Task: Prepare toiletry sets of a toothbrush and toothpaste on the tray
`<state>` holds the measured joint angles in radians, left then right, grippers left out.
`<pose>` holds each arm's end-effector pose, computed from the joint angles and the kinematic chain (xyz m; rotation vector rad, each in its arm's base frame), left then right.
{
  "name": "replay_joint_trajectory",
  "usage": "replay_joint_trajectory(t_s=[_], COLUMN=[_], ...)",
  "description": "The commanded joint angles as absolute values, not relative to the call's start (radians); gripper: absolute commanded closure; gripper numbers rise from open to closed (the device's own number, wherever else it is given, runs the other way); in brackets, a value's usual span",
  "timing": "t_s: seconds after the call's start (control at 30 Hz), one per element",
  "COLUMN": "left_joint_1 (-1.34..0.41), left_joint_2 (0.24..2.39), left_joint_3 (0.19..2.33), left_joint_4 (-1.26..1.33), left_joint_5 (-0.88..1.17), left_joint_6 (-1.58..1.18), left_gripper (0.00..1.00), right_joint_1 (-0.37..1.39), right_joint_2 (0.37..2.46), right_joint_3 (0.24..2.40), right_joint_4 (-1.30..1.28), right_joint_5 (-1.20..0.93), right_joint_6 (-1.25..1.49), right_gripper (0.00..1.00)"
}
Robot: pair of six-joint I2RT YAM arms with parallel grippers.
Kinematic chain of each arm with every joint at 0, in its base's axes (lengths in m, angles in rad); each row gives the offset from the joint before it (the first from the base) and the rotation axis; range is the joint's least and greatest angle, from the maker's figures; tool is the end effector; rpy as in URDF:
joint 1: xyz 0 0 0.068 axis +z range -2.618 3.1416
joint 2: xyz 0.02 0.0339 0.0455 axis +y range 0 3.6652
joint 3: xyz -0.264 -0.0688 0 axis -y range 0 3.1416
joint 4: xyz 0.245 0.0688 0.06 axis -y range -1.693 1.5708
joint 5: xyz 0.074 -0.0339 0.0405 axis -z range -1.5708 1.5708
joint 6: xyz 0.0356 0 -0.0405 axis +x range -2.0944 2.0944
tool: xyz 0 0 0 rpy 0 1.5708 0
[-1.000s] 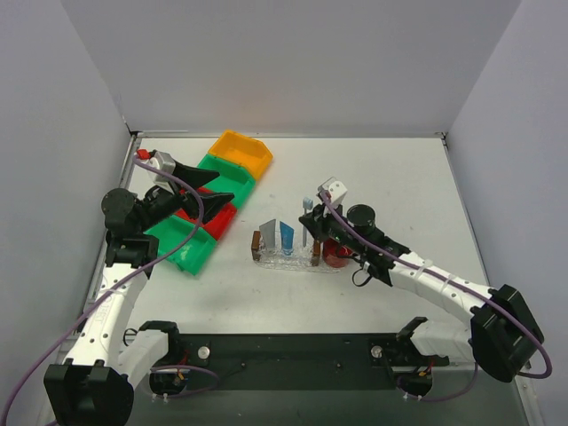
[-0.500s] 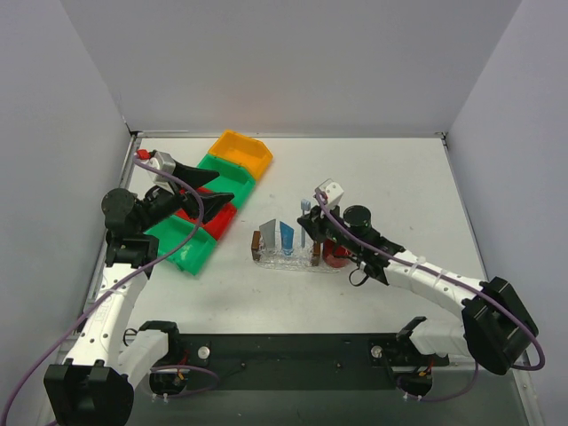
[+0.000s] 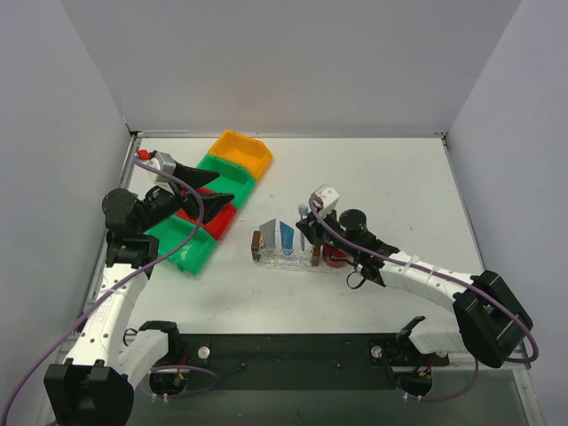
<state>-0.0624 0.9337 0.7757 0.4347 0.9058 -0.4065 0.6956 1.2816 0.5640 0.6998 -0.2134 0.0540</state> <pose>0.2045 -0.0408 0.3726 0.5737 1.3564 -0.9667 0.2082 0.1836 0.2487 -0.6770 1.4933 0.7489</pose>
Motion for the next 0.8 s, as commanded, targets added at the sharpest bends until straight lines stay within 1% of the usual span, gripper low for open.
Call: replay_joint_trajectory(t_s=[0.0,0.77], left_joint_1=[-0.055,-0.055], left_joint_2=[0.917,0.916], left_joint_3=[0.767,0.756], left_joint_4=[0.442,0.443], left_joint_5=[0.913,0.923], left_joint_6=[-0.396,-0.388], left_gripper=[0.13,0.13], right_joint_1=[0.704,0.718], right_joint_2=[1.293,1.35], right_joint_3=[0.561,0.543], right_joint_4=[0.804,0.851], right_joint_5=[-0.209,-0.19], right_joint_6=[0.041,0.031], right_gripper=[1.0,1.0])
